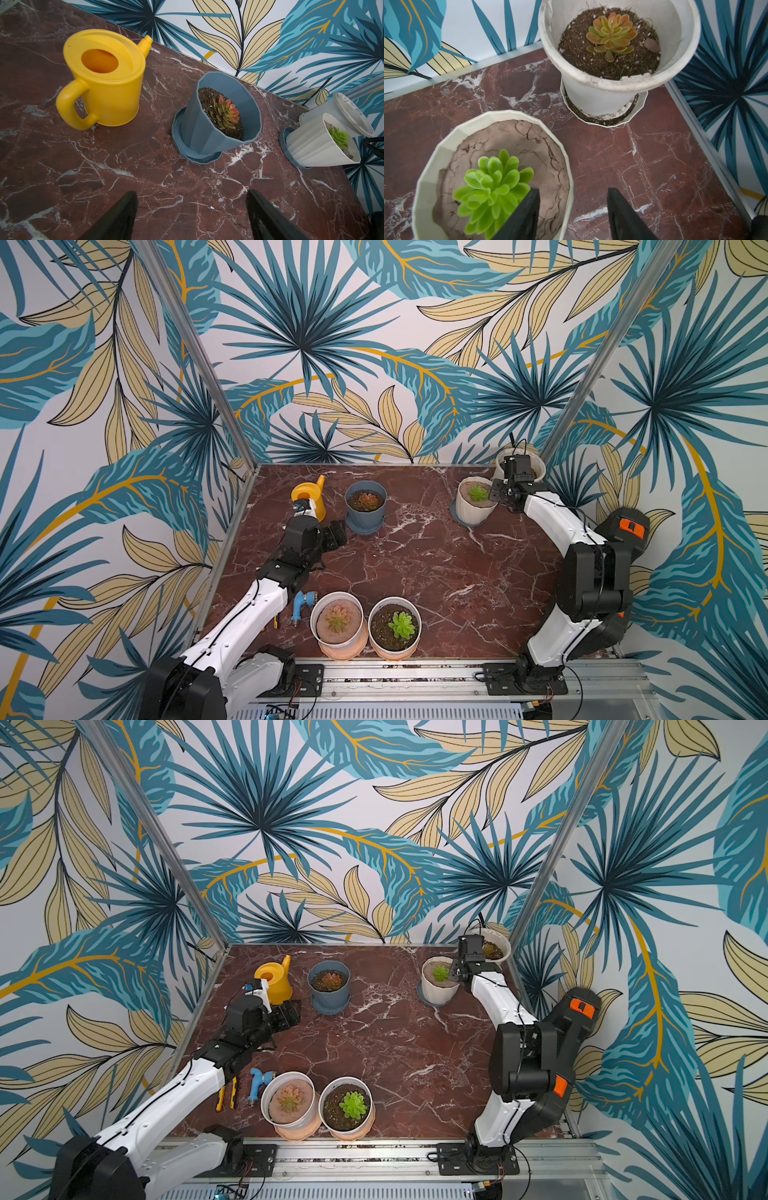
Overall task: Water the succulent around the soil edge
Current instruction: Move the pot to the center of the board.
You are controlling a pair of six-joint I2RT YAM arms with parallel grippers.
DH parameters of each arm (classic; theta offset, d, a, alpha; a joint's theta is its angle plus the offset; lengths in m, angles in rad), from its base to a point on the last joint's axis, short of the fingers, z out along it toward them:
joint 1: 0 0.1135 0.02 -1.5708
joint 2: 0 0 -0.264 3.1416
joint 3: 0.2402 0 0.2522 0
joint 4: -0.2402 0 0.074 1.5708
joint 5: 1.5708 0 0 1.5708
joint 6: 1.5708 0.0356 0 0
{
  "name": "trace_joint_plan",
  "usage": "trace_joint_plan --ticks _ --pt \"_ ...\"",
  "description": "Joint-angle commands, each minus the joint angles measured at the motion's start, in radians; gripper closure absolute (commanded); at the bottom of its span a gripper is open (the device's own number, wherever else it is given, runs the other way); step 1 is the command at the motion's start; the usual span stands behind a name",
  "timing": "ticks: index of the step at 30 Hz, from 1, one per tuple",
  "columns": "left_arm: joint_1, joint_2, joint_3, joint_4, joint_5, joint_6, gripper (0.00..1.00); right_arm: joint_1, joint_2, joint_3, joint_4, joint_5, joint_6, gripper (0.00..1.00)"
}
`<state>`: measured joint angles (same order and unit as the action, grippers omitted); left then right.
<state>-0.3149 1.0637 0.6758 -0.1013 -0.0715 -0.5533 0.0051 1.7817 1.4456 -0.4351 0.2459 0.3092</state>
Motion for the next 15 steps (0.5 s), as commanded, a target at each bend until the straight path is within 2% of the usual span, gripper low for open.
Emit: trace_joint_plan --ticks 1,6,9,13,15 --pt "-0.013 -0.029 -0.013 0.028 -0.029 0.038 0.13 -0.005 0.04 0.031 -0.042 -0.062 -0.025 0.55" --pt "-0.028 -0.054 -0.086 0.107 0.0 -0.007 0.13 -0.004 0.071 0.053 -0.065 -0.096 -0.033 0.65" --pt "-0.031 -0.066 -0.113 0.13 -0.027 -0.007 0.13 -0.005 0.066 0.049 -0.066 -0.116 -0.029 0.76" --pt "-0.031 -0.088 -0.153 0.178 -0.057 -0.019 0.13 -0.002 0.042 0.023 -0.031 -0.225 -0.015 0.9" --pt "-0.032 -0.087 -0.17 0.208 -0.042 -0.033 0.13 0.004 0.035 0.01 -0.017 -0.273 0.008 0.92"
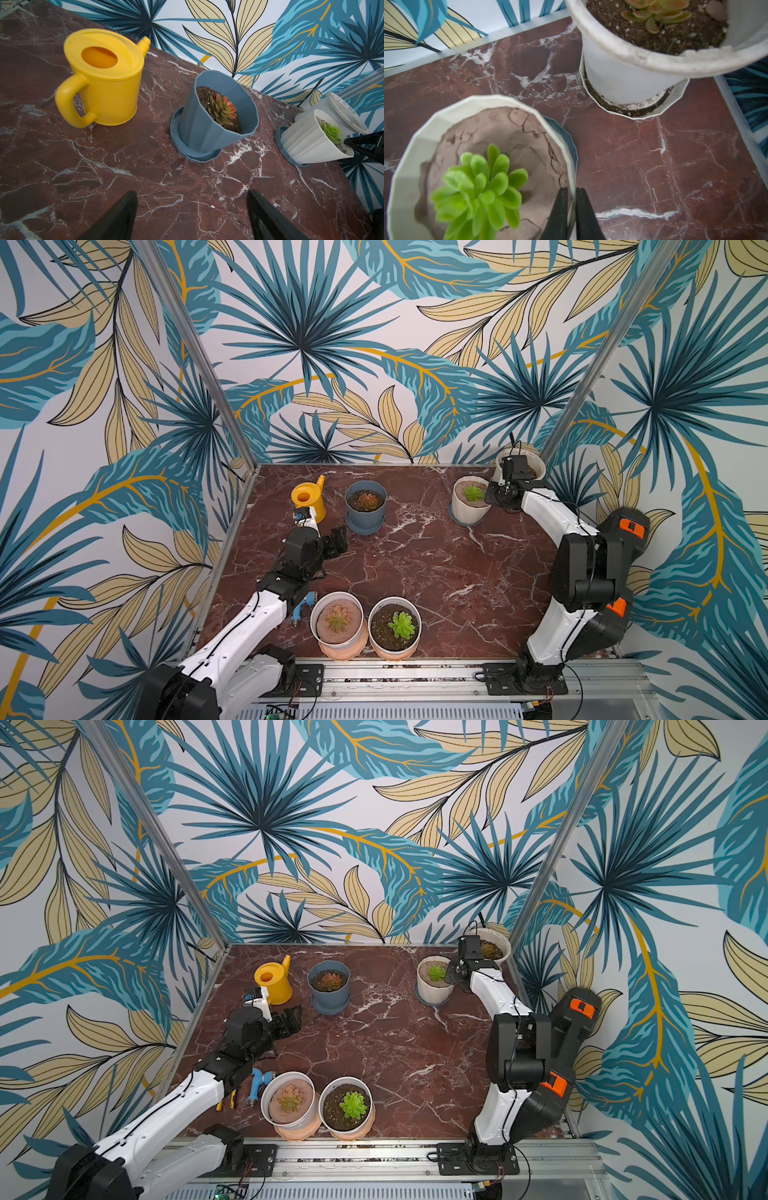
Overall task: Water the succulent around the soil edge
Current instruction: Move the pot to the center of the board.
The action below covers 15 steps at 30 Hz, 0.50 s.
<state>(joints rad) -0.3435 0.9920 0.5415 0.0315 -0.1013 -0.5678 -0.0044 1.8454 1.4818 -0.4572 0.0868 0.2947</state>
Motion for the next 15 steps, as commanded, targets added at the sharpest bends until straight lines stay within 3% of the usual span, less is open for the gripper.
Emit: trace_joint_plan --ticks 1,15 --pt "-0.006 -0.012 -0.039 0.083 -0.012 -0.024 0.13 0.02 -0.028 -0.025 0.007 -0.136 0.03 0.93" --pt "-0.032 0.015 -0.039 0.087 0.021 -0.028 0.13 0.243 0.072 0.152 -0.062 -0.135 0.076 0.9"
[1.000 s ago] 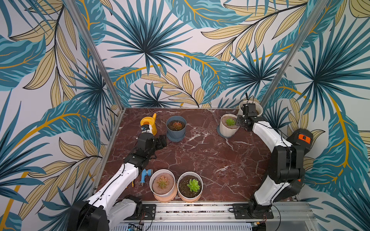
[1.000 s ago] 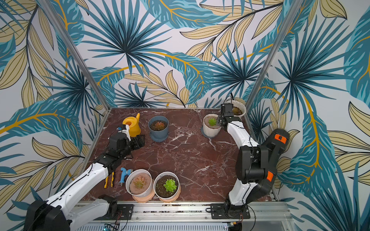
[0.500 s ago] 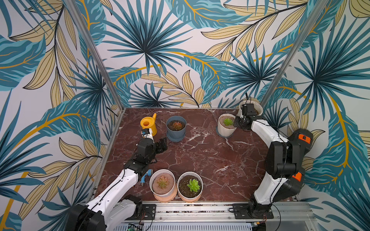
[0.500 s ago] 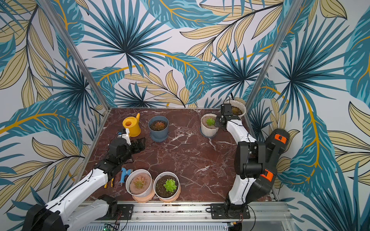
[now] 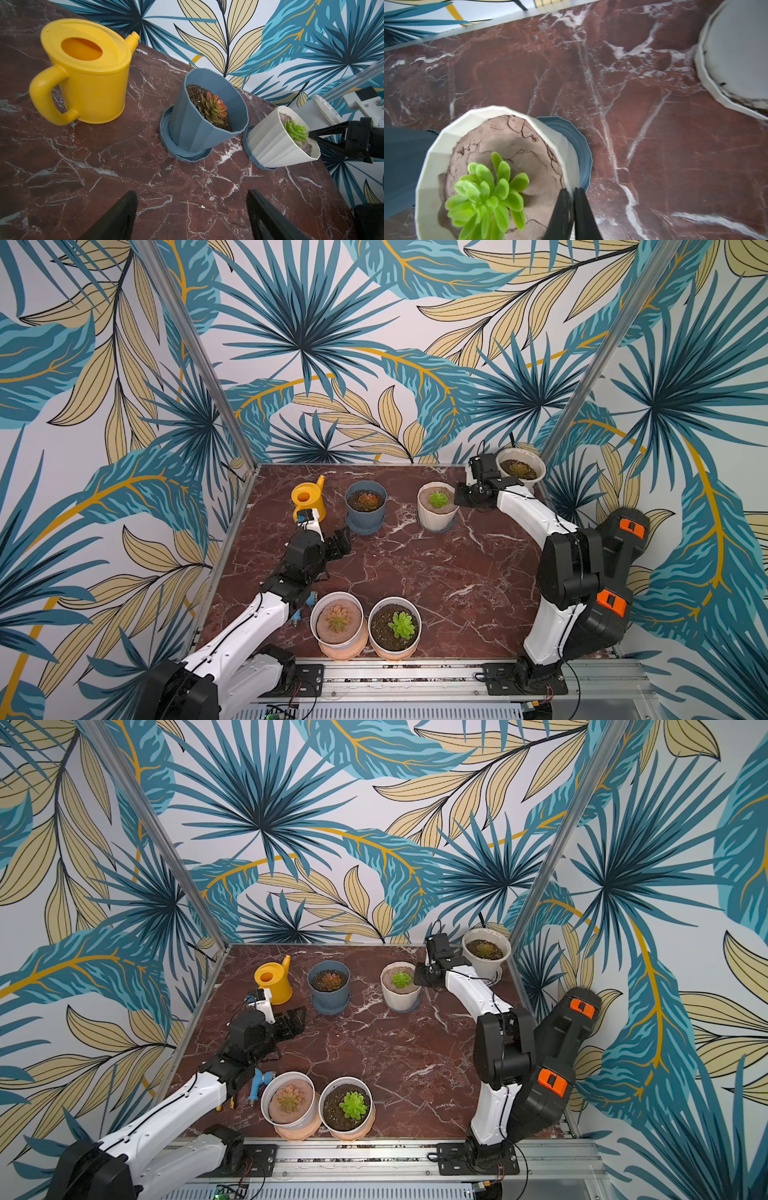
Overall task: Water the succulent around the soil edge
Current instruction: Move the pot to the center of the board.
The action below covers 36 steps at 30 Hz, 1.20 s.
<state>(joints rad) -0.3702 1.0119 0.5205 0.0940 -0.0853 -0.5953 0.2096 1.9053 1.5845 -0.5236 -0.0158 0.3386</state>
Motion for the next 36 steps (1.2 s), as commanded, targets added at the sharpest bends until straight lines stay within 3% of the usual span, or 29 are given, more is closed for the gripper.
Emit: trace_joint_plan --ticks 1,6,16,19,24,32,36 --pt "-0.007 -0.007 -0.018 0.023 0.002 0.0 0.13 0.042 0.022 0.066 0.006 -0.041 0.042 0.88" --pt "-0.01 -0.019 -0.015 0.01 -0.005 0.007 0.13 0.059 0.036 0.126 -0.004 -0.011 0.084 0.69" --pt "-0.051 -0.038 -0.003 0.001 -0.005 0.018 0.14 -0.07 -0.062 0.155 -0.003 0.551 0.105 0.45" --pt "-0.071 -0.036 0.005 -0.007 -0.008 0.025 0.13 -0.112 -0.038 0.196 -0.002 0.687 0.111 0.42" --pt "-0.091 -0.035 0.017 -0.015 -0.007 0.031 0.14 -0.195 0.068 0.359 -0.13 0.741 0.189 0.42" --pt "-0.096 -0.057 0.026 -0.036 -0.014 0.043 0.13 -0.289 0.333 0.73 -0.481 0.668 0.402 0.42" --pt "-0.098 -0.057 0.027 -0.038 -0.014 0.049 0.14 -0.309 0.357 0.734 -0.509 0.646 0.46 0.42"
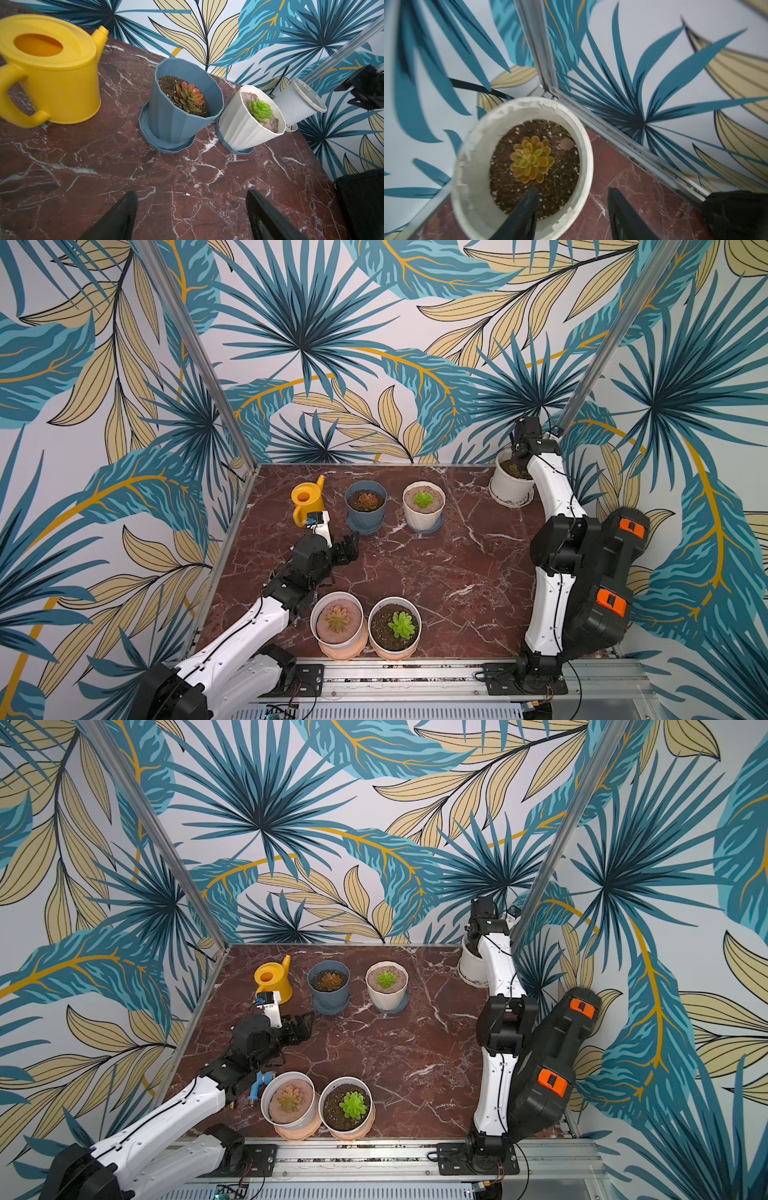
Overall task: Water the succulent around the soil edge
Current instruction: Move the pot to the center of the board.
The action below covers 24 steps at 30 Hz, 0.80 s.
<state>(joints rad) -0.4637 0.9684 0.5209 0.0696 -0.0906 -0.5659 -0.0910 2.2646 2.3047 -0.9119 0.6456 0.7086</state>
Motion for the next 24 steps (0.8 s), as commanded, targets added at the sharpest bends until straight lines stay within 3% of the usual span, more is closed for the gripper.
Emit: trace_joint_plan --ticks 1,9,14,18,24 --pt "-0.004 -0.011 0.027 -0.013 -0.009 0.02 0.14 -0.012 -0.005 0.005 -0.117 -0.013 0.092 0.42" --pt "-0.004 0.013 0.027 -0.002 -0.009 0.014 0.13 -0.028 -0.003 -0.044 -0.09 -0.065 0.12 0.43" --pt "-0.004 0.017 0.027 -0.002 -0.008 0.014 0.14 -0.034 0.014 -0.048 -0.074 -0.14 0.148 0.49" --pt "-0.005 0.013 0.027 -0.003 -0.009 0.015 0.14 -0.035 0.011 -0.048 -0.052 -0.17 0.14 0.59" --pt "-0.004 0.012 0.03 -0.008 -0.005 0.016 0.14 -0.036 0.007 -0.048 -0.057 -0.183 0.138 0.6"
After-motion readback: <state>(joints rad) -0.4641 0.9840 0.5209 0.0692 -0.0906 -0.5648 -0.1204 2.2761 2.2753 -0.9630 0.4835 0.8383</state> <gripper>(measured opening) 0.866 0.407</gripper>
